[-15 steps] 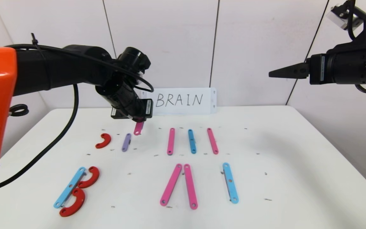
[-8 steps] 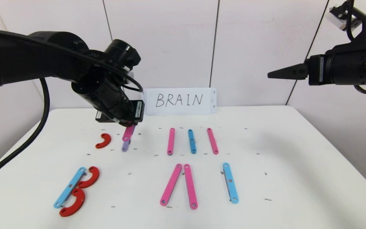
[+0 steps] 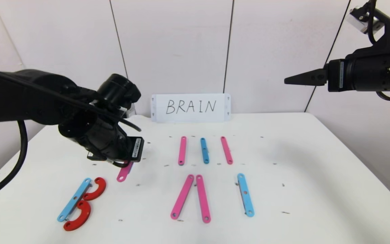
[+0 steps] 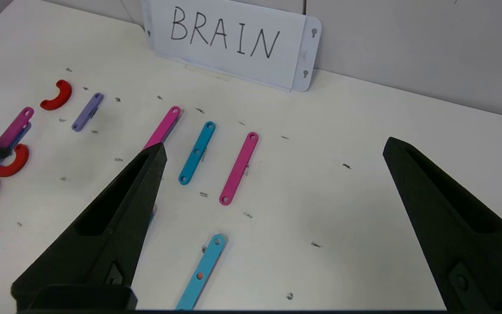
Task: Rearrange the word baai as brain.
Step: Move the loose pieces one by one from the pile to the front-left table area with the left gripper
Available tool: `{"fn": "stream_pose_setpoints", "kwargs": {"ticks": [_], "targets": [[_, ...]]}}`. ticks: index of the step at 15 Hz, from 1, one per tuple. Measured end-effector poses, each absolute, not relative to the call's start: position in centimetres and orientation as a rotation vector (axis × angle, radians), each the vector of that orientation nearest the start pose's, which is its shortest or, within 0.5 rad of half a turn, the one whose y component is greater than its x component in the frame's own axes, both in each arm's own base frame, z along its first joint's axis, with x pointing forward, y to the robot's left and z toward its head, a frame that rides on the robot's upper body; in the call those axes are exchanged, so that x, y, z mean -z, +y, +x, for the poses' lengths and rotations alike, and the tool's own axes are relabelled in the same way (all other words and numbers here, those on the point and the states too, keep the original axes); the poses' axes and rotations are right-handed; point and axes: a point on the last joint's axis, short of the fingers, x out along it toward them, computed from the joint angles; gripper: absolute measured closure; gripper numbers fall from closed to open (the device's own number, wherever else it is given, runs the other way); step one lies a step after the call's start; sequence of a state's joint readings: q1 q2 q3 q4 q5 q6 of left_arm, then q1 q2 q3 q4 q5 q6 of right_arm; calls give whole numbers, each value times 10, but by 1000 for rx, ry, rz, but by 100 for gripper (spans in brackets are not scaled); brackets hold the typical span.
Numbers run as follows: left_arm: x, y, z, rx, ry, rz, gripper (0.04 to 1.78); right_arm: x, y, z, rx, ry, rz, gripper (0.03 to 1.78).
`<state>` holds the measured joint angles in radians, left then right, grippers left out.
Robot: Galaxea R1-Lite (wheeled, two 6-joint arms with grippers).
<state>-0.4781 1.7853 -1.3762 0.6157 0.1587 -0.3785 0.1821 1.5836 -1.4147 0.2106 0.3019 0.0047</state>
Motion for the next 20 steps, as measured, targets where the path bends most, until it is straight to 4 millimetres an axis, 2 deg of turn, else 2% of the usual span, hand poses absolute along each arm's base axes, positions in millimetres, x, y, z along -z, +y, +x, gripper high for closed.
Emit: {"fn": "stream_pose_setpoints", "kwargs": {"ticks": [6, 9, 20], "targets": [[-153, -130, 260, 97, 1028, -17, 153, -307, 58, 277, -476, 384, 27, 7], [-134, -129, 258, 98, 1032, -19, 153, -307, 58, 277, -476, 384, 28, 7], [-111, -123, 249, 49, 1113, -15, 153, -307, 58, 277, -477, 385, 27, 7]]}}
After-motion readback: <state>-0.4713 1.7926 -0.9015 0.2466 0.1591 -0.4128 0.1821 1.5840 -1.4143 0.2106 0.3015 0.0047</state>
